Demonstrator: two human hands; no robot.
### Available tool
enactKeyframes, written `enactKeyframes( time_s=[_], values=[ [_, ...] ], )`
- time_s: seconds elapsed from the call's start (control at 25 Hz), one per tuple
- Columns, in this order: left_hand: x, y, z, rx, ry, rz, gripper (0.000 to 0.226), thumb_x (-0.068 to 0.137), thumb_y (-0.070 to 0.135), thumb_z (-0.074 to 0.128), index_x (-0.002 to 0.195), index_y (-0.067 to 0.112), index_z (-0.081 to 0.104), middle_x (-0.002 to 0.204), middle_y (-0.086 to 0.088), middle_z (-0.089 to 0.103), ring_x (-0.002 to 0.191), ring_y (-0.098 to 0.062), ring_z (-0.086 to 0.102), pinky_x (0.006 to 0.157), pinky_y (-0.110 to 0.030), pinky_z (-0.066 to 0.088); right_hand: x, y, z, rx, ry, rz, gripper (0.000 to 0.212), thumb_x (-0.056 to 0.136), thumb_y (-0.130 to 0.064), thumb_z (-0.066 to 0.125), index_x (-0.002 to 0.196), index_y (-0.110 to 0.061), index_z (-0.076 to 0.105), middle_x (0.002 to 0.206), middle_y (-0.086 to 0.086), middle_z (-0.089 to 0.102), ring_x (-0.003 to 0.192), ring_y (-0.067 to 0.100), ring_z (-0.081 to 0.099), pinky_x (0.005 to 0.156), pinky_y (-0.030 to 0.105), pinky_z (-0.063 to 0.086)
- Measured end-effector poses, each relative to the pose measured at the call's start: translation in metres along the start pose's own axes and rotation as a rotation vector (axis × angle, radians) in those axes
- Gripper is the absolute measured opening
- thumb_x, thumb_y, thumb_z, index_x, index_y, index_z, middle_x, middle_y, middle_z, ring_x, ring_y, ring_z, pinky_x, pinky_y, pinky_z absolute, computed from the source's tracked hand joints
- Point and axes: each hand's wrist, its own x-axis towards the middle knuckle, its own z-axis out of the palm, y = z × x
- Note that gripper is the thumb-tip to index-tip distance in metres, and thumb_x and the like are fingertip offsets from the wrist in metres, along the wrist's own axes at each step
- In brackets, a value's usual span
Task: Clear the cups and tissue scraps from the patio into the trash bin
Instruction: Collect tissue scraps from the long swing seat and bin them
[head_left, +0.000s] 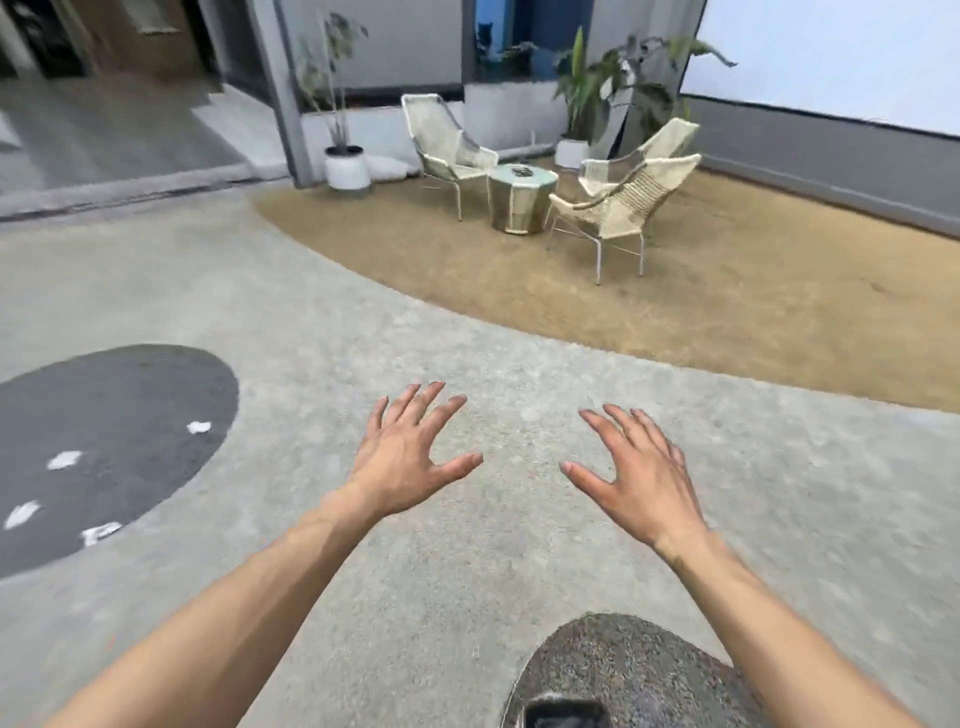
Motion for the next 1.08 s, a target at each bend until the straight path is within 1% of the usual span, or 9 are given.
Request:
enactKeyframes(
  time_s=[0.08,0.16,0.36,0.52,0.64,0.76,0.92,1.08],
  values=[
    [-0.029,-0.045,-0.025,0.023,0.048,-0.115,0.083,0.074,0.086,0.026,0.146,0.046,0.022,0.16,0.01,0.013,0.148,-0.015,0.002,0.119,-0.046,0.001,0.021,-0.051,0.015,0.034,-0.027,-0.126,0.073,0.079,-0.078,0.037,0.143,-0.045,0.025,0.156,-0.011,0.022,0.145,0.016,0.01,0.114,0.041,0.014],
    [-0.064,-0.094,-0.05,0.044,0.097,-0.239,0.082,0.074,0.086,0.027,0.146,0.045,0.023,0.16,0.009,0.015,0.148,-0.015,0.004,0.119,-0.045,0.0,0.041,-0.108,0.032,0.058,-0.06,-0.255,0.073,0.079,-0.077,0.038,0.143,-0.045,0.025,0.155,-0.011,0.024,0.145,0.015,0.011,0.114,0.041,0.015],
    [-0.149,-0.212,-0.1,0.133,0.18,-0.472,0.081,0.076,0.084,0.03,0.145,0.043,0.029,0.159,0.009,0.021,0.147,-0.014,0.009,0.119,-0.046,0.003,0.079,-0.253,0.086,0.124,-0.127,-0.475,0.071,0.079,-0.076,0.039,0.142,-0.045,0.028,0.153,-0.01,0.029,0.143,0.016,0.017,0.113,0.041,0.02],
    [-0.198,-0.304,-0.135,0.154,0.212,-0.606,0.077,0.079,0.081,0.037,0.145,0.042,0.03,0.158,0.007,0.024,0.147,-0.016,0.013,0.119,-0.047,0.006,0.098,-0.367,0.136,0.151,-0.165,-0.617,0.07,0.079,-0.074,0.043,0.14,-0.042,0.033,0.149,-0.008,0.036,0.14,0.017,0.026,0.11,0.043,0.027],
    [-0.227,-0.357,-0.15,0.145,0.223,-0.678,0.077,0.079,0.08,0.037,0.145,0.042,0.03,0.158,0.007,0.024,0.146,-0.015,0.014,0.119,-0.047,0.006,0.109,-0.436,0.167,0.16,-0.187,-0.685,0.068,0.079,-0.072,0.045,0.139,-0.041,0.036,0.146,-0.007,0.04,0.137,0.016,0.03,0.107,0.042,0.031],
    [-0.256,-0.403,-0.164,0.14,0.254,-0.747,0.077,0.079,0.079,0.038,0.145,0.04,0.032,0.156,0.006,0.028,0.145,-0.017,0.018,0.118,-0.049,0.009,0.118,-0.496,0.194,0.184,-0.229,-0.725,0.068,0.079,-0.072,0.045,0.139,-0.041,0.037,0.145,-0.007,0.041,0.136,0.016,0.031,0.105,0.045,0.034],
    [-0.288,-0.447,-0.175,0.134,0.27,-0.841,0.085,0.074,0.086,0.024,0.144,0.04,0.031,0.155,0.006,0.029,0.144,-0.017,0.02,0.118,-0.051,0.011,0.129,-0.549,0.223,0.193,-0.261,-0.792,0.067,0.08,-0.07,0.047,0.139,-0.04,0.038,0.144,-0.006,0.043,0.134,0.017,0.034,0.104,0.046,0.036],
    [-0.295,-0.486,-0.176,0.116,0.289,-0.917,0.08,0.077,0.084,0.028,0.144,0.041,0.03,0.154,0.007,0.03,0.143,-0.016,0.022,0.118,-0.051,0.01,0.156,-0.591,0.249,0.205,-0.276,-0.84,0.066,0.08,-0.068,0.049,0.139,-0.039,0.038,0.144,-0.006,0.042,0.134,0.017,0.035,0.105,0.045,0.035]
  ],
)
